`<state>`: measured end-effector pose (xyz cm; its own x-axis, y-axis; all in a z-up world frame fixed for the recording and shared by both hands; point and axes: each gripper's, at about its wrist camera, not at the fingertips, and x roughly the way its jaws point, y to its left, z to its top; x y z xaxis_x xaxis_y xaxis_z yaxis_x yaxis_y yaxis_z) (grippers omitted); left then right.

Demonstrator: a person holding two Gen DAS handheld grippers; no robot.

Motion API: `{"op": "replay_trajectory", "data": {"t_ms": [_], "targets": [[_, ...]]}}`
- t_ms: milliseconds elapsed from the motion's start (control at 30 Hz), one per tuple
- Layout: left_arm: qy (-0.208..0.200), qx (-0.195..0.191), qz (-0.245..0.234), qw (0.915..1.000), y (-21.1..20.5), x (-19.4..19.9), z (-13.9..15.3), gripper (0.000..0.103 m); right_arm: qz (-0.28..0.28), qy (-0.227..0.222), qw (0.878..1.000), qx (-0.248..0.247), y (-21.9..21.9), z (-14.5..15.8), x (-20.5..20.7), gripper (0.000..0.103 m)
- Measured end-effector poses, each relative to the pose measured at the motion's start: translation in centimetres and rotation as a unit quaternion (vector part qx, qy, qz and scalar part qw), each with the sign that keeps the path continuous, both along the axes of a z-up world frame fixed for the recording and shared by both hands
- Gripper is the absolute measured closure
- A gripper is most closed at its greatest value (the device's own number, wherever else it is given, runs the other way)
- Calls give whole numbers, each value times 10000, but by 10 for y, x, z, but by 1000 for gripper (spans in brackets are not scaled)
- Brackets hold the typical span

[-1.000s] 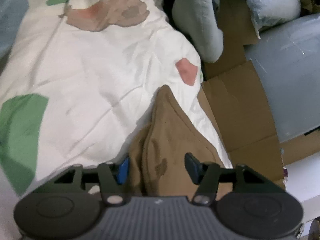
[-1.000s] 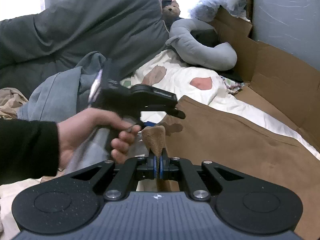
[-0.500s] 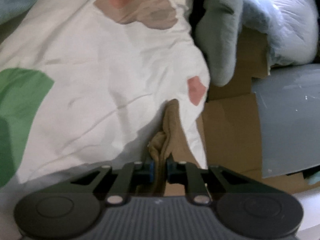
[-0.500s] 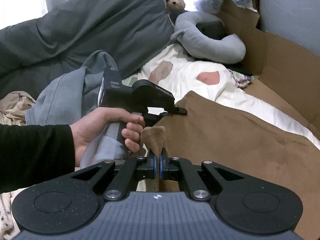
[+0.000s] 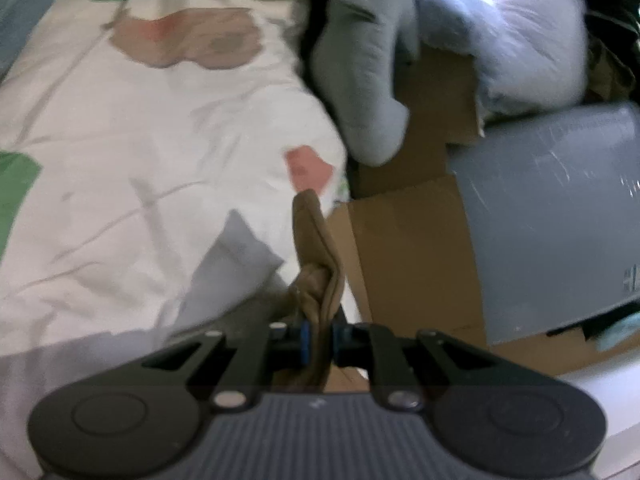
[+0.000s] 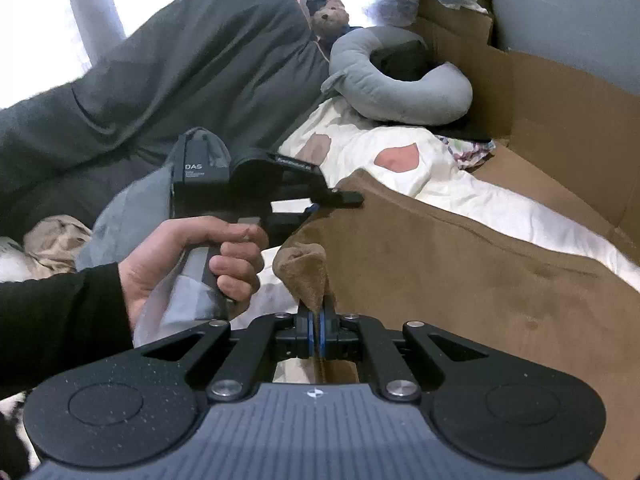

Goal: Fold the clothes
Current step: 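Lift the shirt corner upward with both grippers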

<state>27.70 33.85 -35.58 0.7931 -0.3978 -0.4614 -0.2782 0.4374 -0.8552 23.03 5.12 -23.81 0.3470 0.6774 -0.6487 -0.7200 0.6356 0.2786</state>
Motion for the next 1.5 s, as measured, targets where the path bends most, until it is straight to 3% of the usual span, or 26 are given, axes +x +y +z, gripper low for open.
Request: {"op": "replay_trajectory", "data": {"t_ms": [133,667,1167,1500], "targets": [[22,153,-64,9999,-15,9,13,94,130,-58,9999,48,-16,6,-4,102],[223,899,-502,9944,-74,29,72,95,-704,385,9937,788,-94,4,2,102],[236,1285,-839,9879,-126,52,90,95,-1186,405,9863,1069,-146,-5,12,102],[136,1226,-1245,9845,-173,71,97,95,-1405,430,9811,1261,-181,-8,3,102]]}}
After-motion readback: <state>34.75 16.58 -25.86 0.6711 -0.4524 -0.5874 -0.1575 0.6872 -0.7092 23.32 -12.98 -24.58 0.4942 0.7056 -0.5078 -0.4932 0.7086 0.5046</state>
